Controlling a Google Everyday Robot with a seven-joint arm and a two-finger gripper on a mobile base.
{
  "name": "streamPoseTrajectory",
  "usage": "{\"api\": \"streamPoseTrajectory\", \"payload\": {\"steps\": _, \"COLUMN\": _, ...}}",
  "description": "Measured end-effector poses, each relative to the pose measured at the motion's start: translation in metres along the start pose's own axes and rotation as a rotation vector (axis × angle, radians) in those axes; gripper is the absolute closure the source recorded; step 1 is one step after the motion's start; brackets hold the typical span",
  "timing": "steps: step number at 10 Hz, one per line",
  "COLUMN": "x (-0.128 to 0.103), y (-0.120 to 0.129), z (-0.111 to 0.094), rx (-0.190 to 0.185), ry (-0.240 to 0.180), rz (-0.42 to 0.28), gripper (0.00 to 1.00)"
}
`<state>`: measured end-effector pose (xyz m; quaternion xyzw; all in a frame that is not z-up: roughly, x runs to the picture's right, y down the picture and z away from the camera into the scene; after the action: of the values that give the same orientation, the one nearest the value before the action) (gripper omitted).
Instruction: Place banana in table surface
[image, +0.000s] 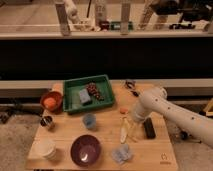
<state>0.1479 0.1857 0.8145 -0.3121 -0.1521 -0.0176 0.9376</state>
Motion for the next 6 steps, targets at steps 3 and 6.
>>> {"api": "streamPoseTrajectory", "payload": {"steps": 3, "x": -0.0010, "y": 0.0001, "z": 0.0025, "rx": -0.001, "ry": -0.003, "rz": 0.000, "gripper": 0.40}}
{"api": "streamPoseTrajectory", "payload": {"steps": 6, "x": -0.0011, "y": -0.0001, "z": 0.0019, "rx": -0.002, "ry": -0.006, "rz": -0.006, "gripper": 0.49}}
